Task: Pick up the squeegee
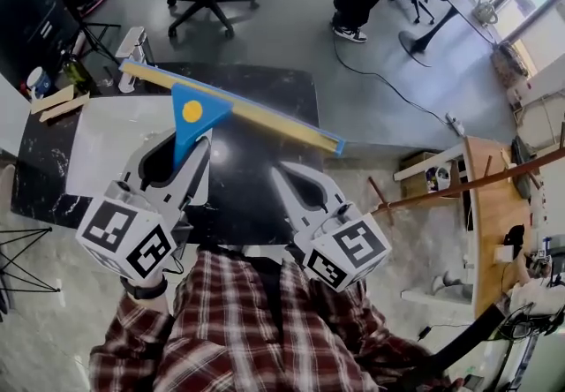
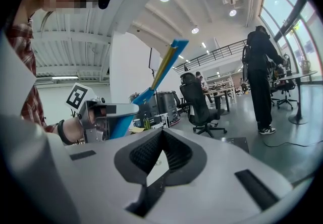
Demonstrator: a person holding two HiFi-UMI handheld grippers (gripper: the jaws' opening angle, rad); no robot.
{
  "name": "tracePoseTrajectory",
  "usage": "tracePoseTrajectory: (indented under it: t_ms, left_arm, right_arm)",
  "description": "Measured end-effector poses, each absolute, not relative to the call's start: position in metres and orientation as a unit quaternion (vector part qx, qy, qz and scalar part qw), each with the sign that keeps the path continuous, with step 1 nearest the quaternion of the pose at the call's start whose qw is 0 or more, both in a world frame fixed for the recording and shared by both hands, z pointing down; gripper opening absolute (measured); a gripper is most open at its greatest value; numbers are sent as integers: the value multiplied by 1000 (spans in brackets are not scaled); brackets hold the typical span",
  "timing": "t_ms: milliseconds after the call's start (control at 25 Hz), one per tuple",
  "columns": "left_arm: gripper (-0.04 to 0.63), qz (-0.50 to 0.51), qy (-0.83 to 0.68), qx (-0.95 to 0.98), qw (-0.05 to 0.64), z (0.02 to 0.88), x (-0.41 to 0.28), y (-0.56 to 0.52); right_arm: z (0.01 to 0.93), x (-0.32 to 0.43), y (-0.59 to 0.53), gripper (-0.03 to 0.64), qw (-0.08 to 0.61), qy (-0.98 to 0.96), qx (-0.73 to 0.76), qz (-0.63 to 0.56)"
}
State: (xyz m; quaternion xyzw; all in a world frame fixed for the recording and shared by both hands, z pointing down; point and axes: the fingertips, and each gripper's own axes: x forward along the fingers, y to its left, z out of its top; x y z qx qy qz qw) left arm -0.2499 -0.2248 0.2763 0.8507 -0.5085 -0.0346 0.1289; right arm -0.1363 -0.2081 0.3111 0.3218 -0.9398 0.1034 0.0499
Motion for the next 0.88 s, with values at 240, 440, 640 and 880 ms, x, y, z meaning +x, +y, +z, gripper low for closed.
tracePoseTrajectory:
  t_ms: [240, 440, 640, 880]
  left_arm:
    - [136, -29, -502, 855, 128, 277, -248, -223]
    - [136, -28, -498, 857, 129, 277, -246, -223]
    - [137, -27, -499, 856, 133, 281, -248, -224]
    - [137, -28, -499, 856, 136, 283, -250, -226]
  right_arm:
    - [310, -139, -206, 12, 50, -940, 323, 102]
    - [308, -139, -205, 12, 50, -939, 324, 102]
    - [311, -140, -205, 12, 52, -938, 325, 105]
    - [313, -140, -207, 12, 51, -937, 327, 108]
